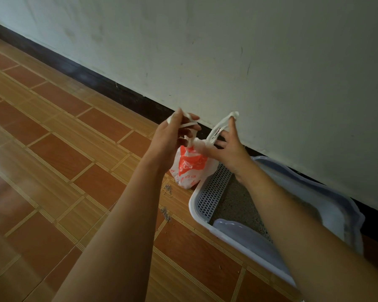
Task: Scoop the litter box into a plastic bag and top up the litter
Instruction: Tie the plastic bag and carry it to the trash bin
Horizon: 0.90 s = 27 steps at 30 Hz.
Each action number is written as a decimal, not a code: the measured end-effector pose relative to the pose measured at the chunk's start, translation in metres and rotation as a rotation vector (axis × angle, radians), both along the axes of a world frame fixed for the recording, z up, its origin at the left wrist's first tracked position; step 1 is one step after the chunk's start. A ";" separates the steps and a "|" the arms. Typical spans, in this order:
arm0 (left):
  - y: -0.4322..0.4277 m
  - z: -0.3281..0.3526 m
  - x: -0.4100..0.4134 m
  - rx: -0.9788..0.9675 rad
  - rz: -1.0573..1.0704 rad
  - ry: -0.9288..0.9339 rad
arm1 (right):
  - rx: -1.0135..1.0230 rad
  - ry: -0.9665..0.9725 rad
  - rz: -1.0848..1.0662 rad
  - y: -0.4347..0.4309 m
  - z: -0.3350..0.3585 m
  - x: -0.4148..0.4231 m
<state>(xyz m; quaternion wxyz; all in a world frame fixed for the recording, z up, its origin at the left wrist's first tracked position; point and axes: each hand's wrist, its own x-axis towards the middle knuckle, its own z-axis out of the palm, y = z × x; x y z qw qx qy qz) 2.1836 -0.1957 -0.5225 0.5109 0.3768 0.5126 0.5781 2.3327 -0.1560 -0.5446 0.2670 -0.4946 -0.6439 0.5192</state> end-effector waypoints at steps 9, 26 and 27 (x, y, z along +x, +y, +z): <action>-0.001 0.015 -0.002 0.108 -0.165 0.166 | 0.321 -0.499 0.083 0.002 -0.004 -0.019; -0.010 -0.028 -0.022 -0.085 -0.138 0.446 | -0.071 0.121 0.026 0.007 0.026 -0.013; -0.010 -0.028 -0.021 -0.084 -0.108 0.427 | -0.088 0.123 0.065 0.008 0.027 -0.012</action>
